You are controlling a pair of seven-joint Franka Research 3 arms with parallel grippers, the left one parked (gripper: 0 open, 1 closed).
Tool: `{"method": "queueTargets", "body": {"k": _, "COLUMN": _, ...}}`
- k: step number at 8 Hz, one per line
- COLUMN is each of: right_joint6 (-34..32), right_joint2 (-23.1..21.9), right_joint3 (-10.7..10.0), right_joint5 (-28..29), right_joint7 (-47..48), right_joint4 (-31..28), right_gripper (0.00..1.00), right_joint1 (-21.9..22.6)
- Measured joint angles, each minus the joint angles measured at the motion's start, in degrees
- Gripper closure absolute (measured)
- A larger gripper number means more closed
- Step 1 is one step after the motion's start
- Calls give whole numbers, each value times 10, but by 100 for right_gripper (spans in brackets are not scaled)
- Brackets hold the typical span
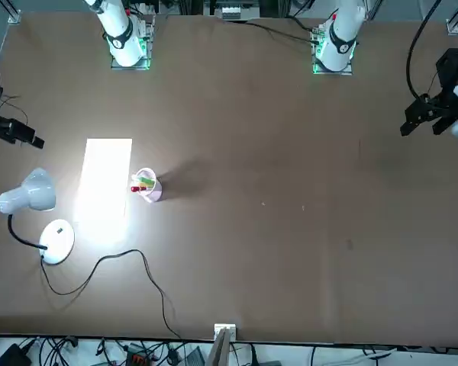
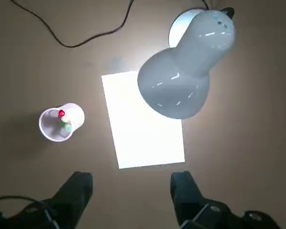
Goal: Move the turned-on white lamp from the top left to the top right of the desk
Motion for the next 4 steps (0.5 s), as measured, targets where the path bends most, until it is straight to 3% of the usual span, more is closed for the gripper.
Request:
{"method": "queueTargets", "body": {"k": 2, "right_joint6": -2, "right_joint2": -43, "right_joint3": -13, "right_joint5": 1, "right_joint7": -9, "right_joint4": -34, "right_gripper": 0, "right_joint1": 14}}
{"method": "queueTargets", "body": {"k": 4, "right_joint6": 1, "right_joint2": -72, "right_joint3": -9, "right_joint5": 1, "right_joint7": -11, "right_joint4": -59, "right_gripper": 0, "right_joint1": 28}}
